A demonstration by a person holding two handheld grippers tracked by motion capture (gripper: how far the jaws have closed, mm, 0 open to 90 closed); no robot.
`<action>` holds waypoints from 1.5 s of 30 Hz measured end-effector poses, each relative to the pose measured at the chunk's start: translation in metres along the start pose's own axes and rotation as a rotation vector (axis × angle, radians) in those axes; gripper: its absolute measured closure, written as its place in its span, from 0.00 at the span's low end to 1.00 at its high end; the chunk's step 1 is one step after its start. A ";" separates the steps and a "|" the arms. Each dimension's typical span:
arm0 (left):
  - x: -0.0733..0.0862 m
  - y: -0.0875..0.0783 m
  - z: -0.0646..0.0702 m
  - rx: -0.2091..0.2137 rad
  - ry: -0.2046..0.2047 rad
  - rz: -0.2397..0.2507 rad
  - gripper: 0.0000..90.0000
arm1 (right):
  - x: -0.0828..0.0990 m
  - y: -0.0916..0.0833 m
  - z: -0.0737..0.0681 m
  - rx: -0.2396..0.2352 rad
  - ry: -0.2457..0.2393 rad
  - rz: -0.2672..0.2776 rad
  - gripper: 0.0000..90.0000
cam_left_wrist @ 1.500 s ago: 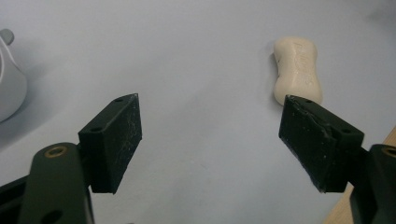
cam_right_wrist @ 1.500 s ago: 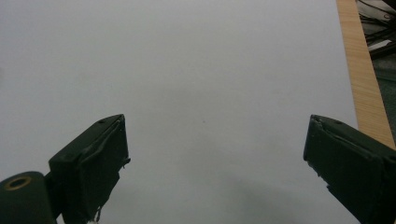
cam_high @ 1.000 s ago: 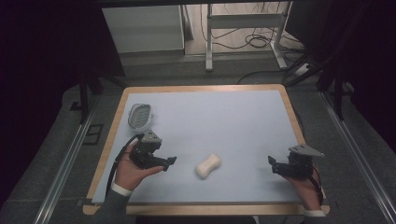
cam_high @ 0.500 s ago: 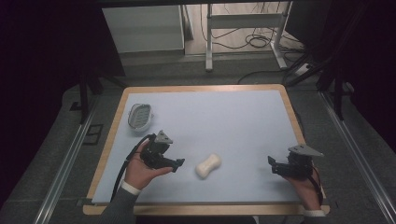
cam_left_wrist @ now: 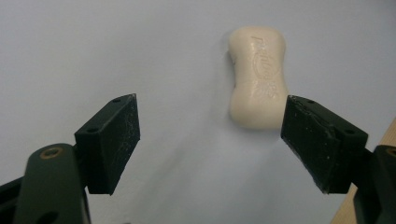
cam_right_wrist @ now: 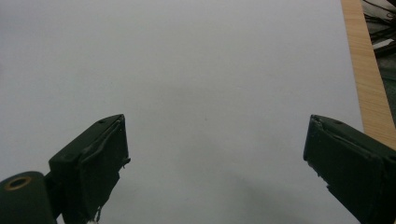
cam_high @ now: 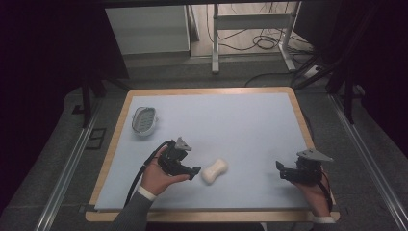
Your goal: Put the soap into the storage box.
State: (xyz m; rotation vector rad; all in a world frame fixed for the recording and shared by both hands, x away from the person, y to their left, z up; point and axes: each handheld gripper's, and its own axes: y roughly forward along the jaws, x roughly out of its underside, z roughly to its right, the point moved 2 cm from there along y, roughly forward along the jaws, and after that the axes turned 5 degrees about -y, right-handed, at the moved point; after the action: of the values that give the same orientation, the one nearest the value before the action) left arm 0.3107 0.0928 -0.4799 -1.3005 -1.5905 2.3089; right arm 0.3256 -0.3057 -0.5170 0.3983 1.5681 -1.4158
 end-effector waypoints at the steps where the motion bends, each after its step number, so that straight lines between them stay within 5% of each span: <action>1: -0.001 0.002 0.001 0.001 0.003 -0.004 0.22 | 0.000 0.000 0.000 -0.001 0.000 0.000 0.07; 26: -0.023 0.043 0.027 0.047 0.045 -0.089 0.23 | 0.002 0.001 0.002 -0.001 0.005 -0.008 0.07; 45: -0.033 0.074 0.038 0.028 0.082 -0.170 0.30 | 0.003 0.003 0.002 0.001 0.005 -0.014 0.07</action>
State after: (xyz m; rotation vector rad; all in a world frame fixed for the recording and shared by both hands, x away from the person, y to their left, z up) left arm 0.3362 0.0141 -0.5143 -1.1874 -1.5707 2.1417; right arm 0.3274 -0.3082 -0.5211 0.3924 1.5778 -1.4271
